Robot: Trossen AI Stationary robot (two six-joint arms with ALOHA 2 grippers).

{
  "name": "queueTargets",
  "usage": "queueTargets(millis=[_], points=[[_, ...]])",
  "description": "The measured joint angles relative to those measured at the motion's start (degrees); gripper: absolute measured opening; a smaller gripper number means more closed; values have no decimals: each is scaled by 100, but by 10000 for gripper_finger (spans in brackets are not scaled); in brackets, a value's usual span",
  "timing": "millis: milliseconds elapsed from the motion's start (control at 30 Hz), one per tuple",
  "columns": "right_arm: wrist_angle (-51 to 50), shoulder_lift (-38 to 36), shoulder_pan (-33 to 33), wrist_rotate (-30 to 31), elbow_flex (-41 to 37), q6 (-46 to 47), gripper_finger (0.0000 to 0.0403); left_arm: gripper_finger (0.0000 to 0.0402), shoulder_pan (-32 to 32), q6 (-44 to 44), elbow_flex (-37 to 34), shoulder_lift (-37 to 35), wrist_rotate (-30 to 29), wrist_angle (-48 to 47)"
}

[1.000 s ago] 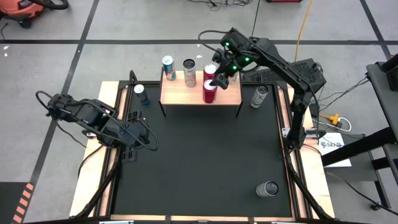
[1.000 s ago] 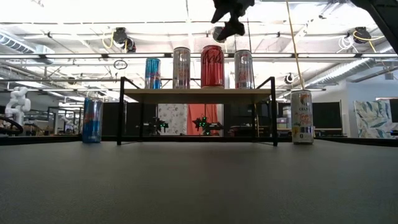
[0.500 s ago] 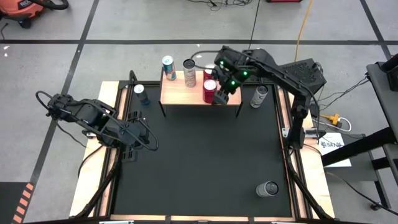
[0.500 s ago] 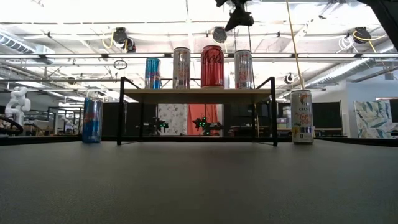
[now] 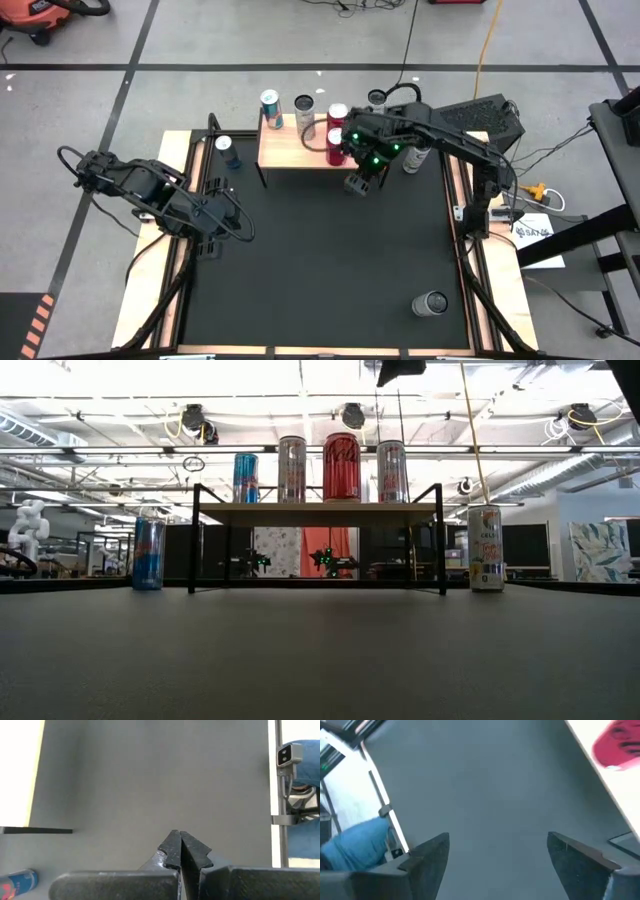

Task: Place canned beverage on shelf
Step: Put the white pink soda can on the shelf aligned with the other white pink soda can

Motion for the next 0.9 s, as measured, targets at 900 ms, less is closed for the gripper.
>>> queueTargets(millis=[900], points=[[303, -4, 1165, -16, 0, -729, 315, 0, -2, 6, 0, 2, 239, 0]])
